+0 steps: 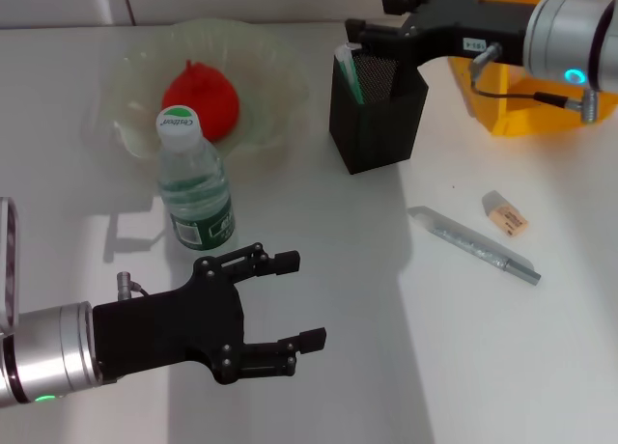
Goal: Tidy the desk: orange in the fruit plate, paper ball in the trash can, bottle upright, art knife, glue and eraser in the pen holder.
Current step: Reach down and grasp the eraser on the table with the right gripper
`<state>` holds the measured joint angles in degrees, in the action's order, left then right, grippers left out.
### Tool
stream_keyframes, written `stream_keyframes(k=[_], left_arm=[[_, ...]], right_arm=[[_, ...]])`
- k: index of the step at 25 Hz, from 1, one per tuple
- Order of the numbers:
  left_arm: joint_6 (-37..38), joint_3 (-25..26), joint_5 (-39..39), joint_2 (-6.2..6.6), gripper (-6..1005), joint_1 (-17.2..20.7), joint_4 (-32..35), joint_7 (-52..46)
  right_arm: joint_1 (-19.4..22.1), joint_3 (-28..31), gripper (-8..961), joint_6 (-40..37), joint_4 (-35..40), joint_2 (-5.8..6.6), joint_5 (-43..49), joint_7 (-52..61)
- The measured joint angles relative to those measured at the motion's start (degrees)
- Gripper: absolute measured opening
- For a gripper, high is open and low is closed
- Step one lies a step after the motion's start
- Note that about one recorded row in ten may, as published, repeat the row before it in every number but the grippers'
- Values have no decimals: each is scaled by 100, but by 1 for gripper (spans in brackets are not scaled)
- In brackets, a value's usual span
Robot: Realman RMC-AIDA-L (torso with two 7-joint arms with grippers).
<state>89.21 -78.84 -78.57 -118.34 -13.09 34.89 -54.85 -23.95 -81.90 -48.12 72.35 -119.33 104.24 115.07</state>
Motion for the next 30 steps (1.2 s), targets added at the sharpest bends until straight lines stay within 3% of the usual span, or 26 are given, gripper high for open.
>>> stream_keyframes(k=[2,9,12,17,24,30], left_arm=[[0,0,0,0,846,0,0,0],[0,5,0,3,846,-27,6,0],[0,3,0,4,846,-78,0,-2],[-13,0,-1,4,846,-122,0,-7],[-26,-9,-6,-5,846,-183,0,-9],[-29,-10,-14,-5,846,-186,-20,-9]], right_arm=[[145,207,598,-379,378,1,16,304],[191,1180,693,-2178,1360,15,666,1643],[200,1217,771,-2596,1782,15,1473,2369],[82,1180,772,-3553,2422,16,3318,3837],[-307,817,772,-4389,2053,1,5035,4694],[-517,715,768,-4389,1360,6,5139,4614]])
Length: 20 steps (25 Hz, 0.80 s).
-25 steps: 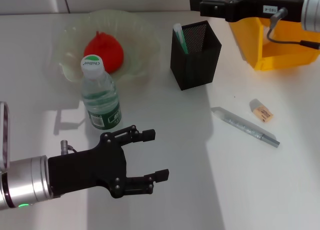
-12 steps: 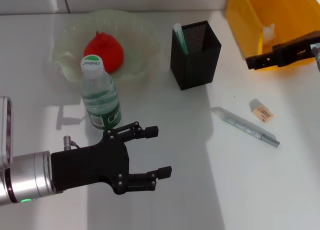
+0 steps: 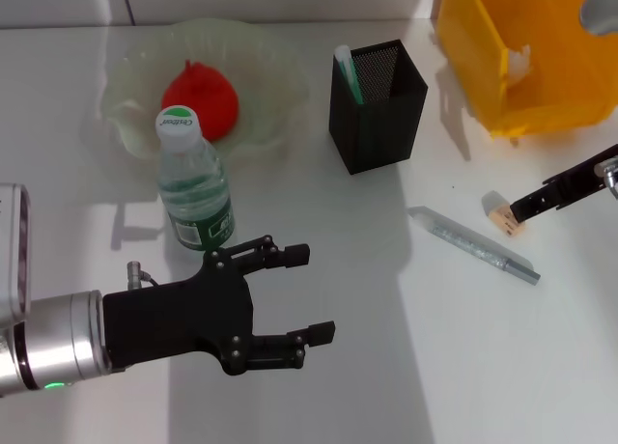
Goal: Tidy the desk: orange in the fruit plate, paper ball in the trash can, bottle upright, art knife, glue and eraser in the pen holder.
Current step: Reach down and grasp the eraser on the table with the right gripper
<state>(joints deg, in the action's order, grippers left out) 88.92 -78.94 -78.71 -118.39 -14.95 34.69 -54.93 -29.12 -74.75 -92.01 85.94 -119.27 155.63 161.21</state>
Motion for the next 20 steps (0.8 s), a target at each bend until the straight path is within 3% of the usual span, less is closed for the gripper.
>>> stream_keyframes(k=[20], left_arm=[[10,2,-5,0,846,-34,-121,18]], right_arm=[[-610,-109,769,972,-1690,10,128,-455]])
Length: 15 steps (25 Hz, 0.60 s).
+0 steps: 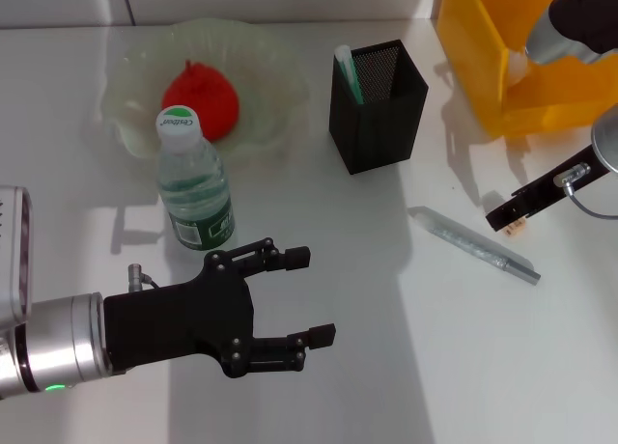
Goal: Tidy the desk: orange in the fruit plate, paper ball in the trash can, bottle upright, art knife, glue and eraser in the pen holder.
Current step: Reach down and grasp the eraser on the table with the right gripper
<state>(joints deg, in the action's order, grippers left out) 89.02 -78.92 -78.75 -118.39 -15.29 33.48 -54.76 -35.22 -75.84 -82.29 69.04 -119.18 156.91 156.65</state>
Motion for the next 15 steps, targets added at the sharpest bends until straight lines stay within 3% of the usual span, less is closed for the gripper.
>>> stream_keyframes(k=[14,15], left_arm=[[18,0,0,5,846,17,0,-5],[18,0,1,6,846,17,0,-8]], right_arm=[[-237,20,752,261,-579,0,7,-44],[-237,20,686,261,-579,0,7,-44]])
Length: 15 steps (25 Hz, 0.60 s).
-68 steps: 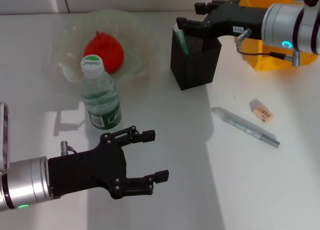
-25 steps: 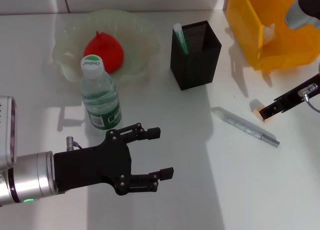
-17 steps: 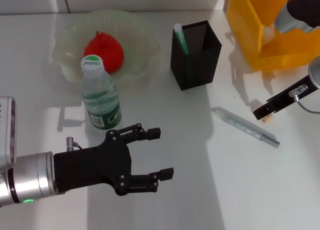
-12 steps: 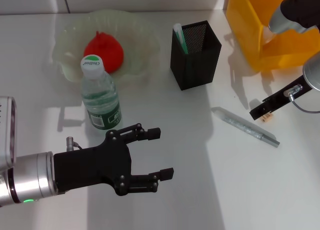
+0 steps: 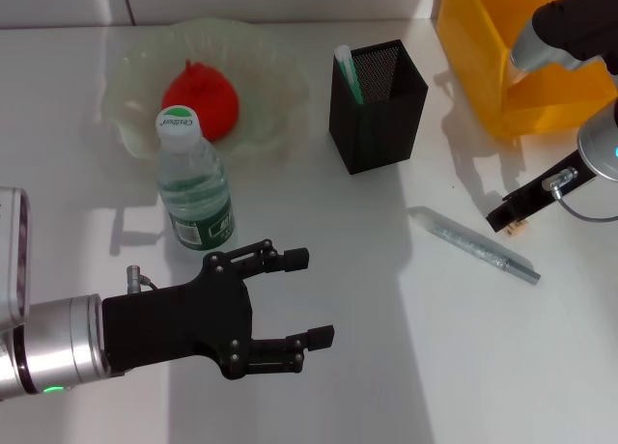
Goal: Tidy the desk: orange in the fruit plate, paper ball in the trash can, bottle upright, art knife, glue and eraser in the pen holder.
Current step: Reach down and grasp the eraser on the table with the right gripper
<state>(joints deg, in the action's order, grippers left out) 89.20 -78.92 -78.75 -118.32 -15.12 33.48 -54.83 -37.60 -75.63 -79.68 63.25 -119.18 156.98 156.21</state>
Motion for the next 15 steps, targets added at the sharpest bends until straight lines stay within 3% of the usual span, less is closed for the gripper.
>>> stream_keyframes(k=[2,15], left_arm=[[4,0,0,1,846,-2,0,0],[5,-1,0,3,846,-14,0,-5]], right_arm=[[-1,12,555,4,-2,0,0,-26],[-2,0,344,44,-95,0,0,-47]])
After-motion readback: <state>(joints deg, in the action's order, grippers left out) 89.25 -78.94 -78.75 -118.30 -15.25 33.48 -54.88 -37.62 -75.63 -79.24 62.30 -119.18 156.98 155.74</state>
